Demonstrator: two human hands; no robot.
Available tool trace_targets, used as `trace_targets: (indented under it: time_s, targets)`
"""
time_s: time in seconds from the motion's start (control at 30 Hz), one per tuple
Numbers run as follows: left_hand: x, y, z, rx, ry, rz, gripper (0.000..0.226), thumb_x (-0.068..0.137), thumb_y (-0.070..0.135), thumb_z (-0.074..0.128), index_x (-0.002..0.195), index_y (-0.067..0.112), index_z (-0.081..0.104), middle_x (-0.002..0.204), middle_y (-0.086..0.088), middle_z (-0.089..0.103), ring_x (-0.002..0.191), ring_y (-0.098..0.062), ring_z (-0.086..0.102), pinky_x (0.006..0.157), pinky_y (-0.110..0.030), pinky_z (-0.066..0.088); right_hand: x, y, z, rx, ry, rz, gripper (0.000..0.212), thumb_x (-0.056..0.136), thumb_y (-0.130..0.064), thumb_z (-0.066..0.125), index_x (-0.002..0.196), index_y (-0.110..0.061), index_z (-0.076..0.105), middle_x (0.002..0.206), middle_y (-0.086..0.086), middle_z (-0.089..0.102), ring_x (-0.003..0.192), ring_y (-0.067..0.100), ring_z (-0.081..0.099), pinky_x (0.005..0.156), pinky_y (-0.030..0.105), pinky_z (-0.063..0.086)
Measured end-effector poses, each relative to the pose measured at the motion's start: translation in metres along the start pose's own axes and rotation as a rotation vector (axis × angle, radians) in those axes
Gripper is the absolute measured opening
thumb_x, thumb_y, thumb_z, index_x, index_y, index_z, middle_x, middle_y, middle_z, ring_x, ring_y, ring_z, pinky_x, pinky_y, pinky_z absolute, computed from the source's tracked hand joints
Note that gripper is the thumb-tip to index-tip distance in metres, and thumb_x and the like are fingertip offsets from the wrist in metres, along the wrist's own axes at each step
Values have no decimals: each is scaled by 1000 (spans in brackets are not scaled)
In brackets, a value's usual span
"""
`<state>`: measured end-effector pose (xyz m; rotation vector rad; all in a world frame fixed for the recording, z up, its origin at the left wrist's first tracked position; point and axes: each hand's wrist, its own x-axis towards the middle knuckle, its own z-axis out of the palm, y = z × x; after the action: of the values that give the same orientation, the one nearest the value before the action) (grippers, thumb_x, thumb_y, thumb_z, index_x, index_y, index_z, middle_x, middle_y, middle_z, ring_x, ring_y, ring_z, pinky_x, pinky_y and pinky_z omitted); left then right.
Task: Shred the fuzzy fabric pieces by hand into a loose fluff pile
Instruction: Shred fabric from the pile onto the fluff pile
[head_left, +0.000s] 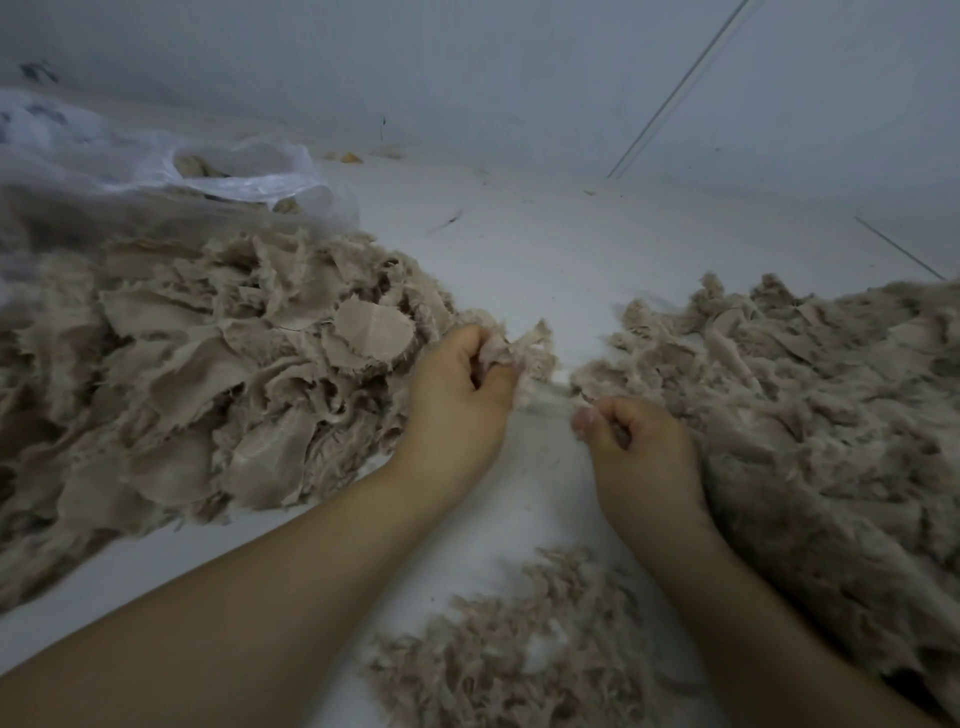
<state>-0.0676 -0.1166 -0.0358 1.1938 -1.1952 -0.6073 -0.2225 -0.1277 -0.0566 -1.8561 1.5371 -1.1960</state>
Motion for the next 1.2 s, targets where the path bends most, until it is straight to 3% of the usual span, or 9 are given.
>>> trace_targets:
  time_s: [0.17,0.3,0.47,0.6,0.73,0.87,0.93,1.07,1.2]
  targets:
    - [3,-1,-4,-10,130,50,38,92,6,60,68,24,38,55,13,37,49,-4,31,45,-19,28,0,1,-1,-8,78,38,46,93,-9,57,55,-30,44,51,-27,51,54,-8,50,48,7,32]
    - [-2,-3,-4,185,9,216,26,86,-2,60,72,16,47,63,7,41,57,-4,37,52,-17,31,-3,-5,-2,-7,13,-35,38,81,-1,62,99,-34,68,109,-10,62,93,2,57,74,1,38]
    - [-6,-6,0,273,-72,439,21,73,-12,60,87,0,69,85,-9,69,79,-16,61,69,-33,50,-7,-16,-2,387,-101,-63,42,93,-31,53,52,-30,57,49,-2,52,46,7,47,47,19,37]
    - [-10,-9,7,305,-138,605,37,67,-21,66,97,0,72,98,-11,72,94,-17,64,81,-31,54,-8,-20,-8,554,-166,14,39,96,-34,58,63,-17,68,49,6,54,45,11,48,45,21,40]
    - [-13,-8,8,153,-110,332,34,85,-17,50,101,7,67,104,-7,70,99,-13,66,86,-29,56,-5,-20,-7,680,-91,142,33,95,-2,59,69,-17,71,54,-5,63,42,5,50,45,18,47]
    - [-7,2,4,-240,-65,-116,6,94,17,59,93,11,60,81,-15,66,68,-19,65,56,-34,55,-6,-22,-5,670,-102,89,44,94,0,59,66,-29,75,49,-6,58,40,4,46,41,17,43]
    - [-6,2,5,-204,-139,-186,29,81,34,72,96,12,59,71,-13,61,59,-17,59,47,-29,47,-8,-22,-5,646,-128,37,36,94,-5,62,70,-28,77,51,-3,60,41,5,48,42,18,43]
    - [-7,-2,9,-216,-181,-233,10,91,4,64,82,3,59,55,-11,59,38,-15,51,37,-21,40,-9,-20,-5,595,-105,32,35,92,-6,65,66,-26,74,46,-3,56,40,5,47,41,18,42]
    - [-1,-5,5,-269,-84,-341,20,96,1,55,79,9,61,52,-7,58,37,-19,47,41,-29,44,-7,-19,-4,604,-35,110,37,92,-5,66,59,-21,70,44,-2,54,39,6,47,40,18,41]
